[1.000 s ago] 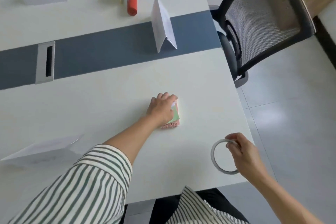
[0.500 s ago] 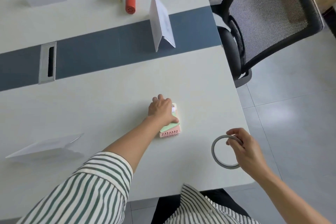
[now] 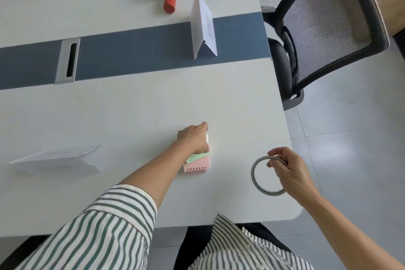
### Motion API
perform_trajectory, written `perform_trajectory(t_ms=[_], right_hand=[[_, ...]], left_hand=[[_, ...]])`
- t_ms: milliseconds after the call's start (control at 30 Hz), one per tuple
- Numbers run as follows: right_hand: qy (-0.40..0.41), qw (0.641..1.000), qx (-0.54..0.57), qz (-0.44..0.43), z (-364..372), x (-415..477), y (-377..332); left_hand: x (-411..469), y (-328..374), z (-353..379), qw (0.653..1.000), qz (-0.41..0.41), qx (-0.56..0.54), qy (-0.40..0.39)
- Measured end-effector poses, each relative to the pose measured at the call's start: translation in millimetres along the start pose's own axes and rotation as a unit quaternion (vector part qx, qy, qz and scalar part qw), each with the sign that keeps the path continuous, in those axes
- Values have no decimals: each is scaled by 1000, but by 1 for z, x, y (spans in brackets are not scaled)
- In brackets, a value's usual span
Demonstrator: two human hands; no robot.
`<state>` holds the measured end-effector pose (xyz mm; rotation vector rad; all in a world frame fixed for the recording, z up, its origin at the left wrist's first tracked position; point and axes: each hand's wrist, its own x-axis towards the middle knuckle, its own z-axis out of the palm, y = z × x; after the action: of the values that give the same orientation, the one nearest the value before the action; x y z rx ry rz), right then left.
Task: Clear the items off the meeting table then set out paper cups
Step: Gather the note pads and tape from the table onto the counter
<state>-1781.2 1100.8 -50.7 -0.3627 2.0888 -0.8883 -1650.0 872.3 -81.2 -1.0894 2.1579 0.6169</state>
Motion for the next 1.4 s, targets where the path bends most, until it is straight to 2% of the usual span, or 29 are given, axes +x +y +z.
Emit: perform_trajectory(t_ms=[100,200,300,467,733,900,967,1200,1400], right_hand=[[-6,1000,-14,-8,-1,-1,-5],[-33,998,-27,-38,2,-3,-17],[-72,995,-35,-66,12,-5,-34],[-144,982,-67,-106,41,-16,-64],[-301,925,-128,-192,107,-96,-92],[-404,860,-188,-248,157,-183,-71],[-432,843,-206,-248,169,-212,-58],[-533,772,-261,-225,235,-339,13],[-581,695,-330,-266,304,-403,28]], left_hand=[[-13,-10,10,996,-29,-79,14],[-33,-25,25,965,-94,-235,62],[-61,-46,34,901,-123,-401,111],[-135,-87,48,786,-116,-605,58],[-286,-126,124,680,-149,-707,123],[-386,-125,214,563,-215,-773,196],[-418,-119,247,533,-235,-786,210],[-551,-113,397,330,-339,-836,276],[-601,-144,465,236,-368,-844,309]])
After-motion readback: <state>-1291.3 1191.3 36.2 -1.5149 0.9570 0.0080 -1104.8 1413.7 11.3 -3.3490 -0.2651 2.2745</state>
